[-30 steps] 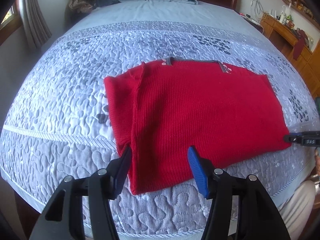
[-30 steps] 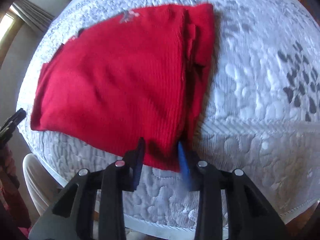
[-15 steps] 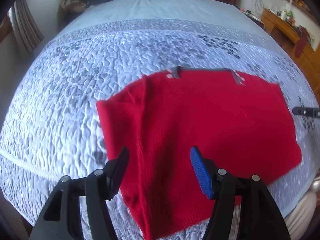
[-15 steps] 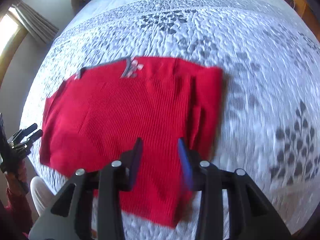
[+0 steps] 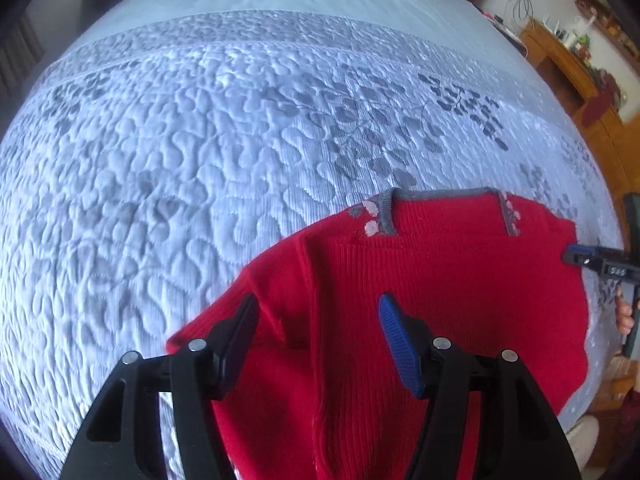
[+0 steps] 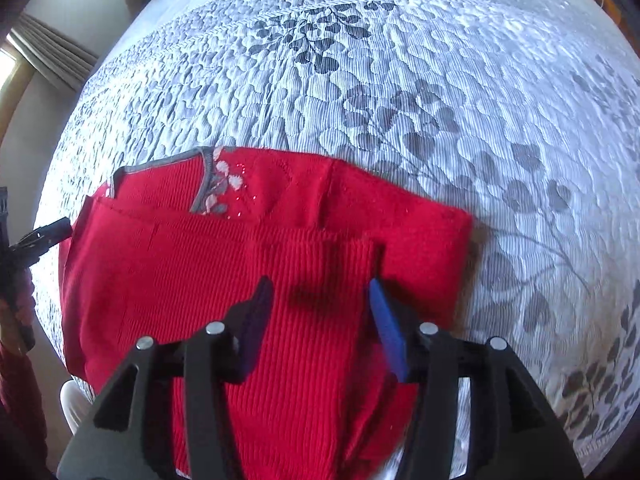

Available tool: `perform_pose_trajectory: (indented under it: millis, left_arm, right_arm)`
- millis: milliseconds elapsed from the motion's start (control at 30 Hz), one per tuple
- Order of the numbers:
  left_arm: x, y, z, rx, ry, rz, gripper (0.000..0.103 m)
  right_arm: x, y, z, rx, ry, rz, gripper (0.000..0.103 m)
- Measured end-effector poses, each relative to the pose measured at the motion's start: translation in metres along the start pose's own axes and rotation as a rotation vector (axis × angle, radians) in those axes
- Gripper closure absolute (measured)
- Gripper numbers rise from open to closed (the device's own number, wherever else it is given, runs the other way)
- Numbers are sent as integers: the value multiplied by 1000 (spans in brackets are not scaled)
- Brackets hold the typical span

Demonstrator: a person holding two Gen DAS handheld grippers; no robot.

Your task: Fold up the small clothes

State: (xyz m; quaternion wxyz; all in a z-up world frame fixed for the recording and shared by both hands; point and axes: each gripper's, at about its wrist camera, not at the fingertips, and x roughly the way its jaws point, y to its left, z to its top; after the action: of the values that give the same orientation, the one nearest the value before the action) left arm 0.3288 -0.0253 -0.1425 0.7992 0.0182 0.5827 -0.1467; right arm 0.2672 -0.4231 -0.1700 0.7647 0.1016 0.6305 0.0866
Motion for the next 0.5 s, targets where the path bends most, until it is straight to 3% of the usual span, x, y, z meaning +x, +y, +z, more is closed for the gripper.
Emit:
perform_pose_trajectory:
  millis: [33,167,300,500]
  left_arm:
    - [4,-2,3,4,4,10,45]
    - [22,-5,8,-15,42,-26,86]
    - [26,-3,11,-32,25,-26,98]
    - [25,1,12,-46,6,-49,98]
  right_arm:
    - [-1,-2,2,7,-6,8,52]
    - [-4,-17,7,61,-21,47,53]
    - [-3,-24,11,70,-8,50,55]
    - [4,-28,13,85,18,107,54]
